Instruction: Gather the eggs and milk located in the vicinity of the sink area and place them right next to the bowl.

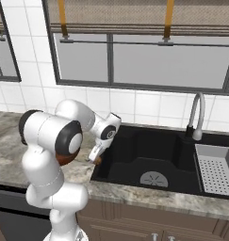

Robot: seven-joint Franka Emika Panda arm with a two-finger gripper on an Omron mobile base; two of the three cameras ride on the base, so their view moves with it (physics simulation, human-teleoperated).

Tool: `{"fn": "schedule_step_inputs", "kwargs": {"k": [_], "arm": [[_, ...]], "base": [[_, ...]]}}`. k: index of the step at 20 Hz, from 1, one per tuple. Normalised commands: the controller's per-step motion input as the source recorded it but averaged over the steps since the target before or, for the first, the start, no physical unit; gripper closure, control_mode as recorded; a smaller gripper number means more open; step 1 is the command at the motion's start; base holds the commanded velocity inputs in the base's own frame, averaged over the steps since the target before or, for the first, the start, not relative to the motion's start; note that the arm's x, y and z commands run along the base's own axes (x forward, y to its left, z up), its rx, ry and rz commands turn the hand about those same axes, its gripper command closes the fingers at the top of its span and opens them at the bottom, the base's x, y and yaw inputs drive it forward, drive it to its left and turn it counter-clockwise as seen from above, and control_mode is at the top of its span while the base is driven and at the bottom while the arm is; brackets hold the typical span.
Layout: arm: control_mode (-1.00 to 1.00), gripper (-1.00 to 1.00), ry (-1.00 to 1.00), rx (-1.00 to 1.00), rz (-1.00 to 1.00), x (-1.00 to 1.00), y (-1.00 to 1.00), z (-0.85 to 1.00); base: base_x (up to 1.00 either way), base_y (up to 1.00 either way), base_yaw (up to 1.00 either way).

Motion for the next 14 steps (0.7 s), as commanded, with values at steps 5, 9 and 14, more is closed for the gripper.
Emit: {"fn": "schedule_step_inputs", "kwargs": {"k": [5,9,14], "arm": [[-1.00,1.00,0.00,0.00,0.06,-0.27,0.15,-0.10],[-1.00,1.00,0.00,0.00,0.09,-0.40,0.22,0.00],[-1.00,1.00,0.00,0.00,0.08,-0.36,0.21,0.00]], "base": [[0.00,0.00,0.00],[0.00,0.00,0.00],[0.00,0.00,0.00]]}}
